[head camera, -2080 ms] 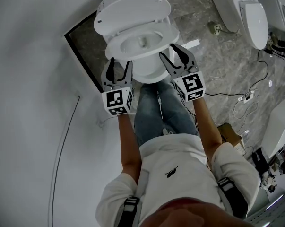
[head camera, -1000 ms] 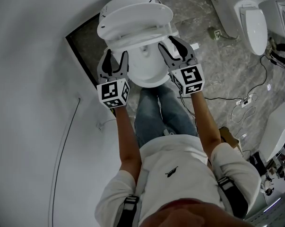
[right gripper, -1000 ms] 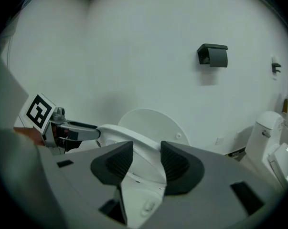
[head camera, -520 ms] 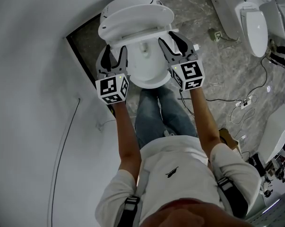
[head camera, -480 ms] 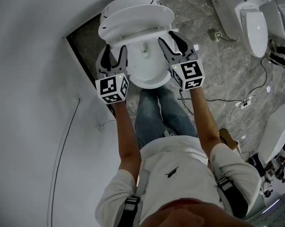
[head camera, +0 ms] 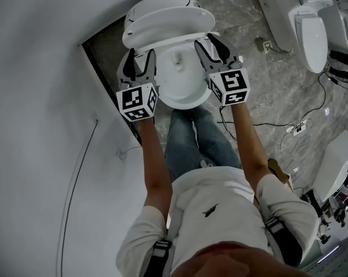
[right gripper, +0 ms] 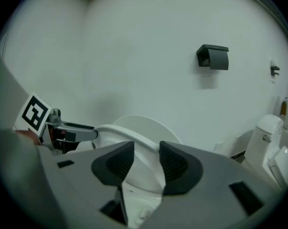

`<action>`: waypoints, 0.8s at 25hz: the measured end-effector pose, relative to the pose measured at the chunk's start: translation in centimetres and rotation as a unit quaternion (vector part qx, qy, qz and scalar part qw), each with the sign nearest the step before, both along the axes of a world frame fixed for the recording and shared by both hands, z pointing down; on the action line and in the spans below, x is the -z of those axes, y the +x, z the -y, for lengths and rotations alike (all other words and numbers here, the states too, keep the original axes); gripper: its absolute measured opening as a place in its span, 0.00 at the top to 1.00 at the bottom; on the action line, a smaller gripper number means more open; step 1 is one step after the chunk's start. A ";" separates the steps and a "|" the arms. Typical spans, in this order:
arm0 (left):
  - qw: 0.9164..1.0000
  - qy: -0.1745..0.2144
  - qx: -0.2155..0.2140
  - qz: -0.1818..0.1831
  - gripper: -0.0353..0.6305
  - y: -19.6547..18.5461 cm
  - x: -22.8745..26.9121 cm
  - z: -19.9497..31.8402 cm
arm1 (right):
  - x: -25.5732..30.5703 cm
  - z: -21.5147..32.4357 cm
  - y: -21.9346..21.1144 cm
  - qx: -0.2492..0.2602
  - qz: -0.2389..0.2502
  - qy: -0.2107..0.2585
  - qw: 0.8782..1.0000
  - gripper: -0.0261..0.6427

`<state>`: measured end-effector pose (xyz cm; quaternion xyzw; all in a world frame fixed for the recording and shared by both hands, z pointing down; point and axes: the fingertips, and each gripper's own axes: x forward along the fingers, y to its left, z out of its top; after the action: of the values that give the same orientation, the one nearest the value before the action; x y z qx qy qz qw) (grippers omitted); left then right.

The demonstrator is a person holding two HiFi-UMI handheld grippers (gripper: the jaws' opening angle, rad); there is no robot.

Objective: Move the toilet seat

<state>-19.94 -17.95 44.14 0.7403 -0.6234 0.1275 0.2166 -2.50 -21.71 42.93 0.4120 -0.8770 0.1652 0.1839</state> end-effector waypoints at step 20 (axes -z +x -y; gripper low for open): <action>1.000 0.011 0.003 0.005 0.57 -0.6 0.4 2.8 | -0.3 3.8 -0.8 -0.015 -0.010 0.011 1.000 0.72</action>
<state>-20.57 -20.76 43.72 0.7402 -0.6281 0.1238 0.2057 -3.34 -25.52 43.22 0.4293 -0.8704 0.1538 0.1855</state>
